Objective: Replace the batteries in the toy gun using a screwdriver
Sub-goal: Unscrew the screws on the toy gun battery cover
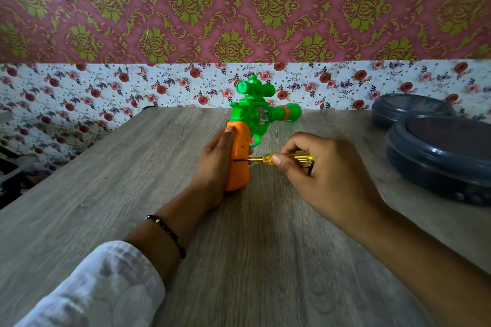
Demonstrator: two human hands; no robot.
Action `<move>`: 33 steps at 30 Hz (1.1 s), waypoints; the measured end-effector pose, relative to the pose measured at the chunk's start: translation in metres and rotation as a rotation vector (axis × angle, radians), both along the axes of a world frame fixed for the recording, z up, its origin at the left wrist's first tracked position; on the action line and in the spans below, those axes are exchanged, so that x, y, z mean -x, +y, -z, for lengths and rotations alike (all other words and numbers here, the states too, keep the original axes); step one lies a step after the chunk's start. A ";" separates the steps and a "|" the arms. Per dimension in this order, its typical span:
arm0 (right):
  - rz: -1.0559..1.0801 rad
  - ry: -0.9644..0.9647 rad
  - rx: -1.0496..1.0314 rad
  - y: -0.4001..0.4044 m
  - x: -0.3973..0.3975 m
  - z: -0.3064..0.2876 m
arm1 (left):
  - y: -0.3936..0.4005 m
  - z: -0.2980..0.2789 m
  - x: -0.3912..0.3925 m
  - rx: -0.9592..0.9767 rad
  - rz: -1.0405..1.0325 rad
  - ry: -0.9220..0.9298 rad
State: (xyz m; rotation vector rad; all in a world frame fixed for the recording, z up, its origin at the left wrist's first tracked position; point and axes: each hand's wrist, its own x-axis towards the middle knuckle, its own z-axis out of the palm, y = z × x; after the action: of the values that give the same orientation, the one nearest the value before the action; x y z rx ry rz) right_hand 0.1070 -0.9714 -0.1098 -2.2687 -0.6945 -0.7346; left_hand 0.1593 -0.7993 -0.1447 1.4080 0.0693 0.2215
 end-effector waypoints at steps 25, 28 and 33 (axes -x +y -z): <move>-0.067 0.133 -0.209 -0.001 -0.007 0.002 | 0.000 0.002 -0.003 0.038 0.005 0.003; 0.098 0.165 -0.054 -0.004 -0.006 0.000 | 0.001 0.002 -0.003 0.032 0.015 0.006; 0.124 0.084 0.025 -0.004 -0.003 -0.002 | 0.001 0.002 -0.001 0.024 0.017 0.003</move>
State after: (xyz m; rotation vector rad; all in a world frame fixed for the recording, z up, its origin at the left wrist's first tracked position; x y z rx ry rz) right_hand 0.1099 -0.9757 -0.1082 -2.3679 -0.5303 -0.6869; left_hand 0.1607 -0.7981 -0.1464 1.3845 0.0627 0.2042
